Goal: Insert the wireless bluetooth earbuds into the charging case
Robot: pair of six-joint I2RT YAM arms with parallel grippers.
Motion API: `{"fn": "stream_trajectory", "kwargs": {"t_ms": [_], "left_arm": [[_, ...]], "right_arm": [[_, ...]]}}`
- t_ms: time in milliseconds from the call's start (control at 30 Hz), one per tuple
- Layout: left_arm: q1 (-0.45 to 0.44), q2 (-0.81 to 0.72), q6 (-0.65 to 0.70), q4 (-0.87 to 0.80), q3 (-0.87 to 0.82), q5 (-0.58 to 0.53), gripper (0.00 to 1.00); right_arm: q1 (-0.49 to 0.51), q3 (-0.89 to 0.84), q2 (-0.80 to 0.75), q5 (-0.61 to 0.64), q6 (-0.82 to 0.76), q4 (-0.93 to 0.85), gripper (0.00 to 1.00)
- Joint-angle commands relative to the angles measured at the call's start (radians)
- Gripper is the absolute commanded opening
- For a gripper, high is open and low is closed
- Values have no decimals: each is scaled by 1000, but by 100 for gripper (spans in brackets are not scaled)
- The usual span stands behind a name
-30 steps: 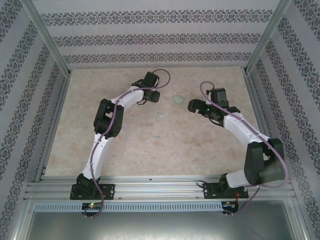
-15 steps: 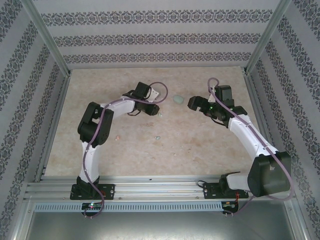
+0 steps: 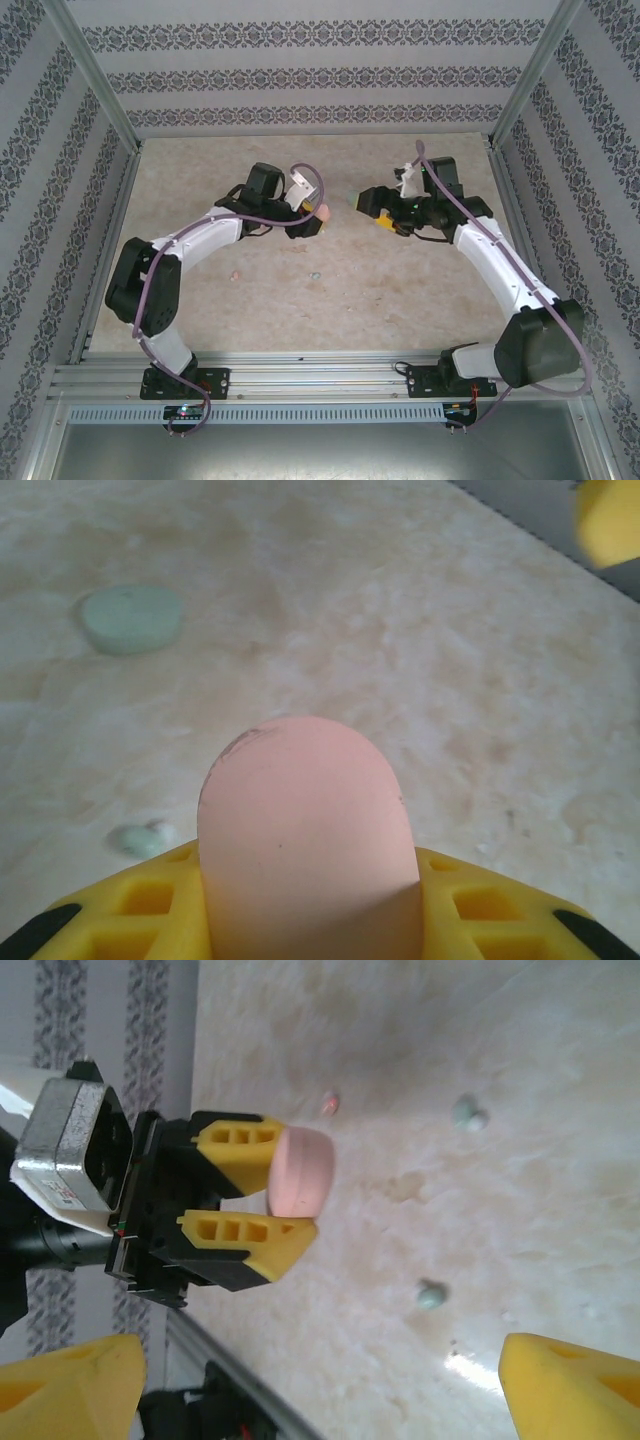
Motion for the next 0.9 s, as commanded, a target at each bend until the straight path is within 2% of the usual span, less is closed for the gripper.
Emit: {"fn": "stream_trajectory", "kwargs": {"t_ms": [0, 233, 433, 600, 700, 867], "left_arm": [[-32, -47, 49, 11, -16, 82, 25], [-51, -95, 38, 4, -24, 141, 25], [-72, -121, 47, 3, -35, 155, 25], [-82, -134, 52, 0, -40, 164, 25], [-86, -142, 54, -1, -41, 165, 25], [-87, -160, 69, 0, -50, 158, 26]], "right_arm": [[46, 43, 37, -70, 10, -45, 91], [99, 33, 74, -82, 33, -25, 86], [104, 17, 91, -119, 66, 22, 85], [111, 26, 114, -130, 83, 42, 79], [114, 36, 134, -141, 89, 45, 72], [128, 47, 155, -159, 95, 46, 51]]}}
